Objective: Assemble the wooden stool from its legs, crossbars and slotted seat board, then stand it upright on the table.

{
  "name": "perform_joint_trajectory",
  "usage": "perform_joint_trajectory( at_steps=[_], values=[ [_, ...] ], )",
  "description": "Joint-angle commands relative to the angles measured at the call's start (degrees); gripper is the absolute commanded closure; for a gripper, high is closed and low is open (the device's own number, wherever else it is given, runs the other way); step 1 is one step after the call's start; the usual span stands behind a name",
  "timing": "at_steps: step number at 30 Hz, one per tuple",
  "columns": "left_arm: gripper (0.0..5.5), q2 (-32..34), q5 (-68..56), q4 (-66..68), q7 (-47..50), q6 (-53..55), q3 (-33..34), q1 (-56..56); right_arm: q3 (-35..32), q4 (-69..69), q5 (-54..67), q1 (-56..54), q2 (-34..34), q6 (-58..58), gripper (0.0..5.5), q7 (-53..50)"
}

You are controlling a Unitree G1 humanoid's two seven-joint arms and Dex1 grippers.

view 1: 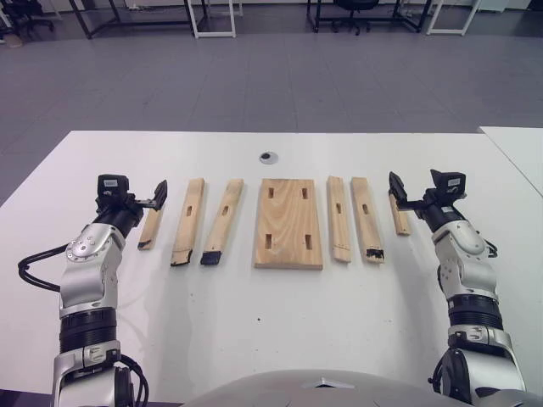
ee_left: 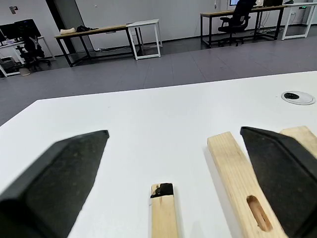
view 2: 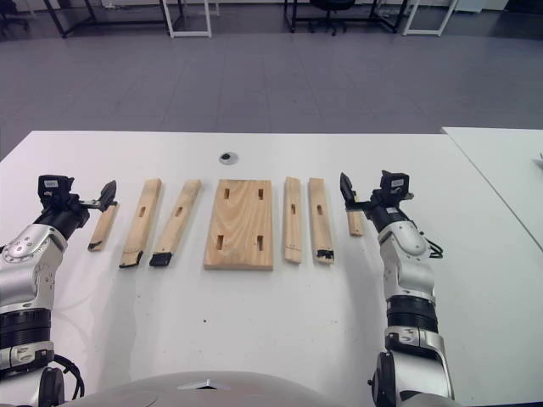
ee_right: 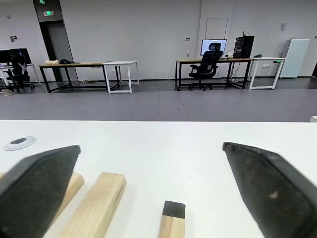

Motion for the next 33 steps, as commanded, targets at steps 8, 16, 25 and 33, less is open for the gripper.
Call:
perform_joint_trajectory(
  at_steps=[8,16,25,33],
  values=[
    [1.64,1.43,0.79,8.95,-1.47,7.95,-1.75,5.2,0.32,0.74,-1.18,-0.3,0.04,-0.46,0.1,-0.28],
    [2.99,1.1,-0.02,8.25,-2.44,8.09,-1.62,8.32,0.35,0.8,-1.83,-0.16,0.08,-0.4,0.1,0.12],
    [4.2,2.33,2.58,8.01,-1.84,0.41,-2.32,9.19,1.19,1.25,-3.09,-0.71,-0.27,0.08,0.1,-0.09],
    [4.2,-6.11,-3.48,-14.83,-5.83,-7.89,-13.79,-6.59,2.67,-20.48,31.78,-13.69,15.61,30.69,0.1,-2.53]
  ],
)
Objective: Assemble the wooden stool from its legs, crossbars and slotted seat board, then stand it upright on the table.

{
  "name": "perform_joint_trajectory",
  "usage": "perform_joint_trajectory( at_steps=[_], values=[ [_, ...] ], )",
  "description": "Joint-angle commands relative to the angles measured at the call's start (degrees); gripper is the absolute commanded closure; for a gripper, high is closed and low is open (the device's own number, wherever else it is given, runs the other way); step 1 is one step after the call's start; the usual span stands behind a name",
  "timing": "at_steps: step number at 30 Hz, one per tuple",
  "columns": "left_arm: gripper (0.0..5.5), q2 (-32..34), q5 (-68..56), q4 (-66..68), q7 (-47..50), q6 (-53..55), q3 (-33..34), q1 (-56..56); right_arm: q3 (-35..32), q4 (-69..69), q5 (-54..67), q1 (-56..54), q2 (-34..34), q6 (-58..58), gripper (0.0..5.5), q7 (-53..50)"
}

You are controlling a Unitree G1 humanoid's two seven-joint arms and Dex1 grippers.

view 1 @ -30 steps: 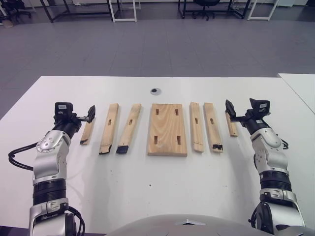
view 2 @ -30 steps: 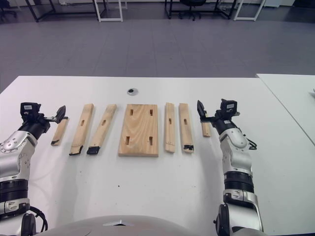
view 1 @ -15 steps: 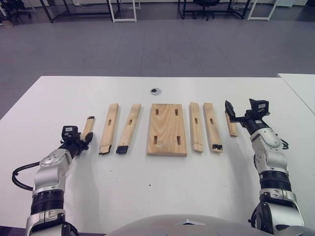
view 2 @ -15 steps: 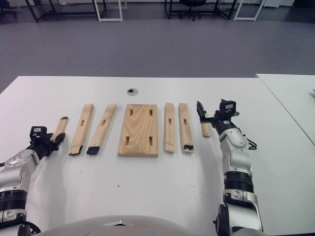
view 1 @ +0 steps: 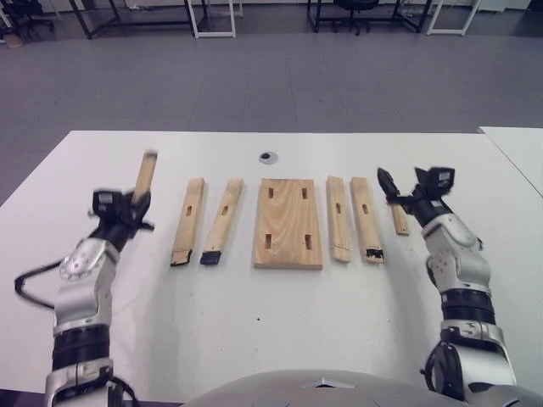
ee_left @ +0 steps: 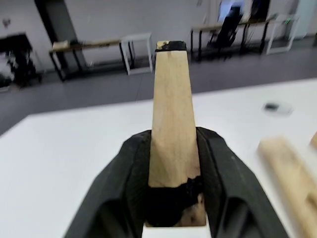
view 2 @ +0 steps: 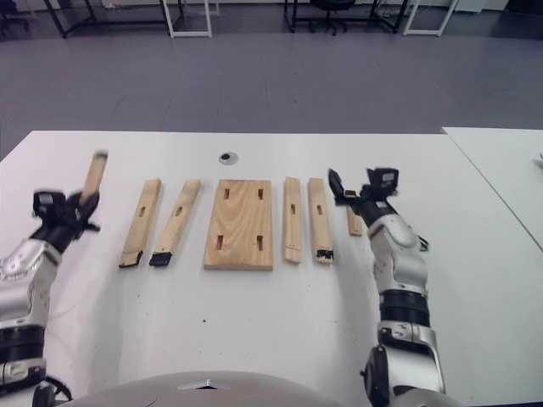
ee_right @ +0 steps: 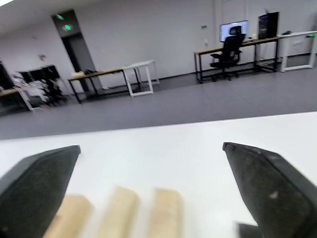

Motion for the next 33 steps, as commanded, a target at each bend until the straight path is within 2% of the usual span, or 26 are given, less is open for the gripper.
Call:
perform_joint_trajectory(
  at_steps=[1,4,7,12,24,33],
  values=[
    [4.2,-6.43,2.63,-11.62,-2.72,-0.31,-16.15,-6.95,1.63,-10.55,20.43,-9.99,11.22,15.51,0.1,-6.16],
    [4.21,-8.34,5.29,-14.41,-3.69,-0.72,-22.61,-9.08,0.01,-12.48,29.66,-13.71,15.31,19.95,0.1,-12.34],
    [4.21,-8.43,5.74,-16.37,-4.71,-0.41,-24.8,-9.61,0.78,-13.56,32.16,-13.26,16.36,22.2,0.1,-15.44],
    [4.21,-6.8,8.24,-17.3,-6.08,-0.15,-26.96,-8.4,1.16,-15.19,34.04,-11.72,15.95,24.15,1.18,-17.27],
    [4.21,-6.34,10.37,-16.98,-6.45,-1.02,-27.44,-7.9,1.52,-18.63,35.05,-8.32,14.77,24.98,3.21,-18.59],
    [4.21,-6.47,11.85,-15.86,-6.33,-1.94,-28.23,-7.34,2.01,-20.22,34.23,-7.0,15.89,23.32,4.97,-19.54]
  ],
)
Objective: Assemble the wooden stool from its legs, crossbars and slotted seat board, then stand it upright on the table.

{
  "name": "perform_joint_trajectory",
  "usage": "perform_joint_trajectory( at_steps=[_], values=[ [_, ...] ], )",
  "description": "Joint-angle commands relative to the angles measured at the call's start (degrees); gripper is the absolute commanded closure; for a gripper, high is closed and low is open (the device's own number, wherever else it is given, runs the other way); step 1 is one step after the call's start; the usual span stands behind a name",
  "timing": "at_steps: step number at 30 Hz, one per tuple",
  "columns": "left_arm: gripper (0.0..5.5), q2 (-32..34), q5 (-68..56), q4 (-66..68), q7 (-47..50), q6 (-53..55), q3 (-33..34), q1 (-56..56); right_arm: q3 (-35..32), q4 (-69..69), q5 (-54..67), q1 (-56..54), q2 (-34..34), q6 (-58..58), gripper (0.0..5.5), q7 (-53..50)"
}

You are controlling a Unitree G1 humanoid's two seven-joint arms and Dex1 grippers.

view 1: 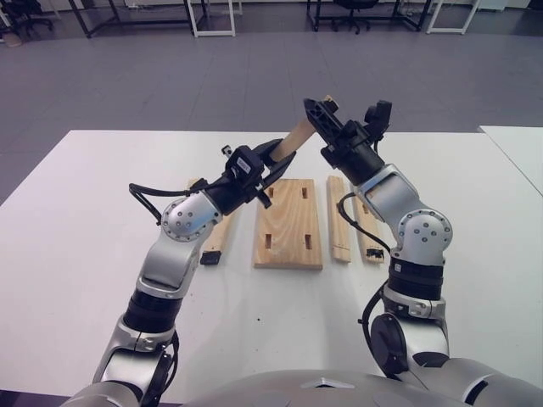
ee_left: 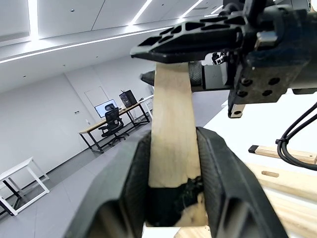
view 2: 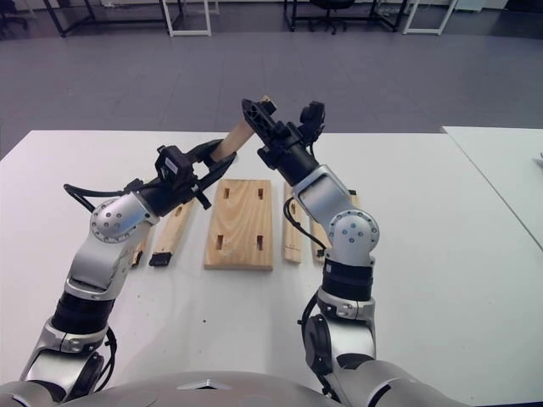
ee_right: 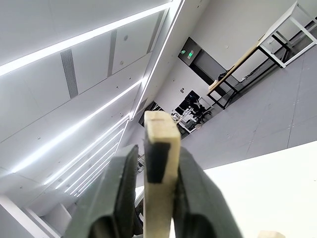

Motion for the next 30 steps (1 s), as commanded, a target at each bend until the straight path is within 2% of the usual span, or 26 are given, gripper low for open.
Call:
perform_joint_trajectory(
  at_steps=[1,4,5,8,12,18,23,30],
  values=[
    [4.21,0.39,1.74,1.48,-0.25,-1.05,-0.67,0.8,0.45,-2.16,0.48,1.76,0.78,-1.02,5.04,-0.6],
    [4.21,0.5,2.36,2.73,0.67,-0.76,-0.8,2.43,0.8,-2.82,-3.73,4.77,-0.29,-3.01,5.08,-1.09],
    [3.83,0.47,2.15,3.58,1.17,-0.26,-0.35,3.28,0.66,-3.09,-6.64,6.82,-1.81,-4.41,5.08,-0.48],
    [3.34,0.26,2.1,5.78,3.91,-0.08,3.08,6.57,-1.12,-0.95,-15.67,11.61,-5.59,-10.14,5.08,0.26],
    [2.64,-1.06,0.9,6.84,5.74,0.54,5.52,8.5,2.14,4.87,-24.59,13.57,-3.88,-16.3,5.08,1.26],
    [2.58,-2.7,1.85,7.57,6.81,1.66,5.17,7.66,1.23,11.57,-33.27,14.28,-2.17,-25.23,5.08,-0.06],
    [2.58,-3.06,3.03,8.23,6.95,1.95,4.38,7.26,1.98,8.68,-36.18,17.06,-1.68,-26.53,5.08,0.06],
    [2.58,-3.64,4.1,8.65,6.97,1.8,2.27,7.54,2.19,11.67,-40.84,17.8,-1.46,-29.21,5.08,-0.36]
  ],
)
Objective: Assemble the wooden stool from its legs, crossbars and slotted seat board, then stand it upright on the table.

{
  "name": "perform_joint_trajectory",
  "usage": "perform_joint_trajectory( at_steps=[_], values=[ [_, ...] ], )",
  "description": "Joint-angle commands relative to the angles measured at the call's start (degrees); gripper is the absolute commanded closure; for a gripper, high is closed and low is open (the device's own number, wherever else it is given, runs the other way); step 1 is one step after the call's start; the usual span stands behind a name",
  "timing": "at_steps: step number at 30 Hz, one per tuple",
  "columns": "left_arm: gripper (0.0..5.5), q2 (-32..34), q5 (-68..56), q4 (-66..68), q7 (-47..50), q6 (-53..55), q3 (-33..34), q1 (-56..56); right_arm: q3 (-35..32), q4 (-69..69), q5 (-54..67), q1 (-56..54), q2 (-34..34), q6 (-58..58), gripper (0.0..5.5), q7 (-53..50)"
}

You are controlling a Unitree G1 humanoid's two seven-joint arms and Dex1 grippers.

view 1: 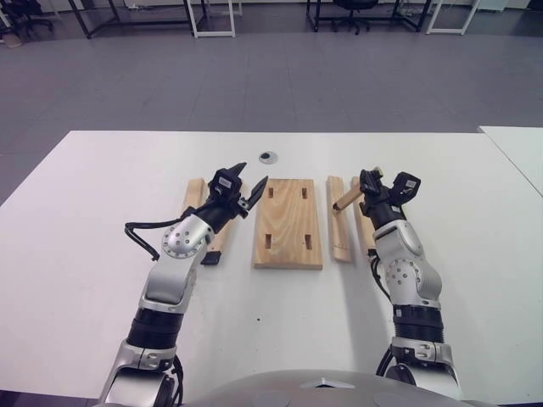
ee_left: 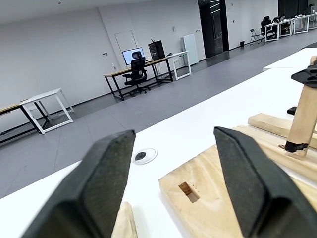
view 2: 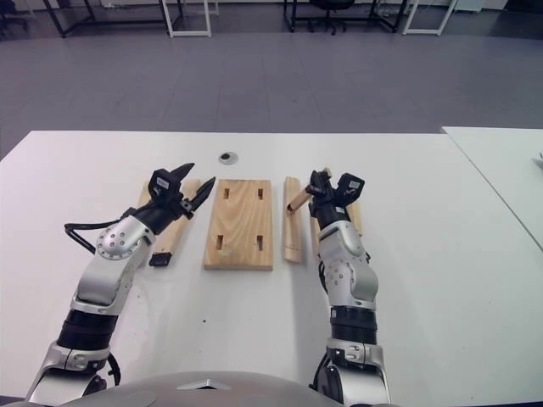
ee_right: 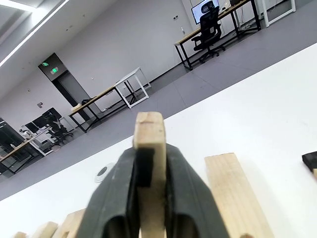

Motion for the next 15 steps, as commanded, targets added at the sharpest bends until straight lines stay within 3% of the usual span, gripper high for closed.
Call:
perform_joint_trajectory(
  at_steps=[1,8,15],
  values=[
    [2.58,-0.44,0.86,0.31,0.11,0.39,-0.91,-0.2,-0.32,2.51,-2.12,-0.09,0.48,-1.78,5.08,-0.45],
    [2.58,-1.06,1.12,-0.14,0.34,0.42,-1.38,1.02,-0.67,4.98,-3.14,-0.38,0.69,-3.29,5.08,-0.8],
    [2.58,-1.34,1.3,-0.21,0.33,0.44,-1.48,1.55,4.46,5.57,-12.35,0.72,-1.85,-3.6,5.08,-2.52]
  ],
)
